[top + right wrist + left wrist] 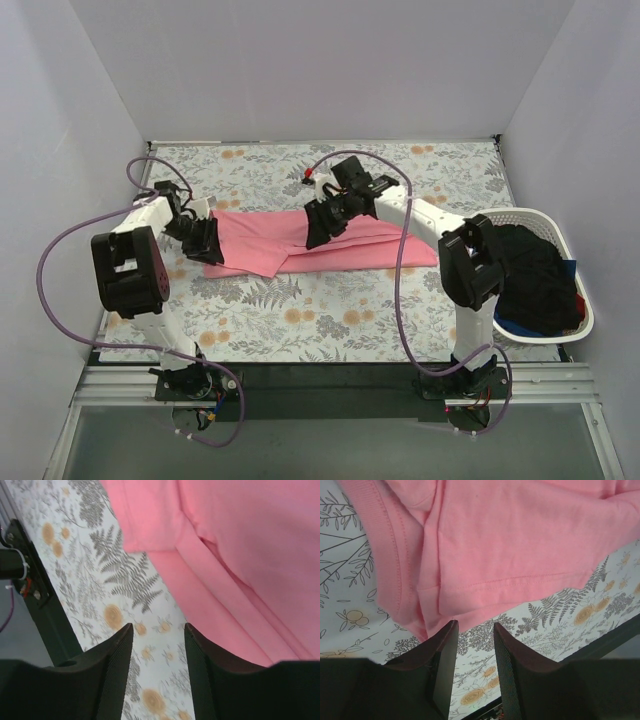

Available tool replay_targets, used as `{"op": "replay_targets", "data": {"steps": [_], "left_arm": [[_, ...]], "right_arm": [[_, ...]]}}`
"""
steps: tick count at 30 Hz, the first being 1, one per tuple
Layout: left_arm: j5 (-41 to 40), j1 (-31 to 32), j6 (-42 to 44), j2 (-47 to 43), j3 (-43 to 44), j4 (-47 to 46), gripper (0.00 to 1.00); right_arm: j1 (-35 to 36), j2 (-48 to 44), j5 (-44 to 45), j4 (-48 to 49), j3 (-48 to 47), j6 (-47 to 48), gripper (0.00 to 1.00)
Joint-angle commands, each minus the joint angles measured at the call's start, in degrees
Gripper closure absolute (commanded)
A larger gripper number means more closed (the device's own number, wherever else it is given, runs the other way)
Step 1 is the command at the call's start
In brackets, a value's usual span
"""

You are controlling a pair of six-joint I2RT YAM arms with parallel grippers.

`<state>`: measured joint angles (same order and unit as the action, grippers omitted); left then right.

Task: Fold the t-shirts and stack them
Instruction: Fold the tshirt

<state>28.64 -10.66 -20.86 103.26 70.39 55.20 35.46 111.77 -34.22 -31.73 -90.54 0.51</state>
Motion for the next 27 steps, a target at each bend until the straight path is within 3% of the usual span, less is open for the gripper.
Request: {"op": "replay_targets", "data": {"steps": [1,6,17,27], "left_arm": [[-1.92,0.20,-2.07,0.01,-0.25,-2.82,0.66],[-4.29,0.37,-3.83,2.20,0.27,-4.31,0.66],[-6.41,0.90,-4.89,3.61,0.63,-5.36,0.64],[-6.23,1.60,-5.24,2.82,0.36,-5.81,0.69]], "right_arm": [[4.43,0.91,-1.47,15.97,3.51,-12.54,0.45],[9.53,3.80,1.78,28.11,5.91,-20.72,0.40],[13.14,10.31,3.54,30.23,5.64,-27.84,0.32],[14.55,13.21,2.14,31.20,5.99,-31.27,0.33]]}}
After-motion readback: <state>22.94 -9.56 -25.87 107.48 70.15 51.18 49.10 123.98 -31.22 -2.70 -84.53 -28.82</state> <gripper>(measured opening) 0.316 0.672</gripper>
